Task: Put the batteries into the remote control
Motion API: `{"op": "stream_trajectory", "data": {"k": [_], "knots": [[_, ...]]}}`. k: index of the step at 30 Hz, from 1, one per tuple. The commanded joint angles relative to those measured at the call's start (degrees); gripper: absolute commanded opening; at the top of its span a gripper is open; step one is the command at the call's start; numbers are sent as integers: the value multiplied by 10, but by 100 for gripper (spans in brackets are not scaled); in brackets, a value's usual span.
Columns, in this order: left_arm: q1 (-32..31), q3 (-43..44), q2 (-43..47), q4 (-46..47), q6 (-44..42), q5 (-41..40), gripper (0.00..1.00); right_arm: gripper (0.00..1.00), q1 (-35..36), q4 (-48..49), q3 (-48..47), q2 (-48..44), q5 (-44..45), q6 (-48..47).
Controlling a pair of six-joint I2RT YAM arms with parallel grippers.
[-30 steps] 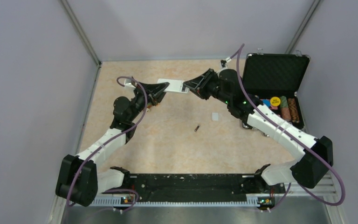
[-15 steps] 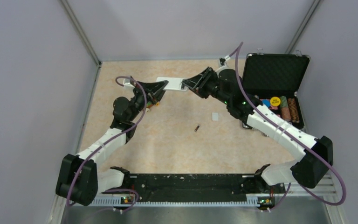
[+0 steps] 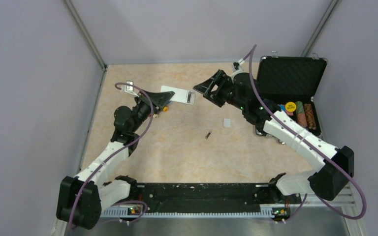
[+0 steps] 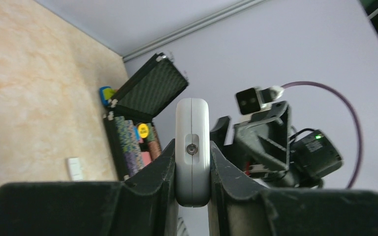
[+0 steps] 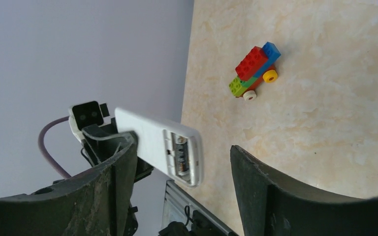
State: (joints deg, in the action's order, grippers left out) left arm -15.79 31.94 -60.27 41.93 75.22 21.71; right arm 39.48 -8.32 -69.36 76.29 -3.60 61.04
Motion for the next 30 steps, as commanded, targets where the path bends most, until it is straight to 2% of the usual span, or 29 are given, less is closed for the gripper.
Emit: {"op": "stream_trajectory", "data": {"k": [1,8,10,14,21,30], "knots": [[9,-7,6,-16,-96,32,0,65,-25,-19,6,-53,16,-14],[36,-15,11,-103,-127,53,0,45,-33,-155,34,-20,88,-57],[41,-17,16,-119,-133,55,0,42,-29,-175,48,5,102,-70],[47,-21,32,-151,-144,46,0,42,-12,-217,56,68,131,-81],[55,-18,52,-190,-155,33,0,41,25,-224,41,183,158,-85],[77,-1,83,-265,-186,-5,0,39,42,-274,-30,301,168,-119]]}}
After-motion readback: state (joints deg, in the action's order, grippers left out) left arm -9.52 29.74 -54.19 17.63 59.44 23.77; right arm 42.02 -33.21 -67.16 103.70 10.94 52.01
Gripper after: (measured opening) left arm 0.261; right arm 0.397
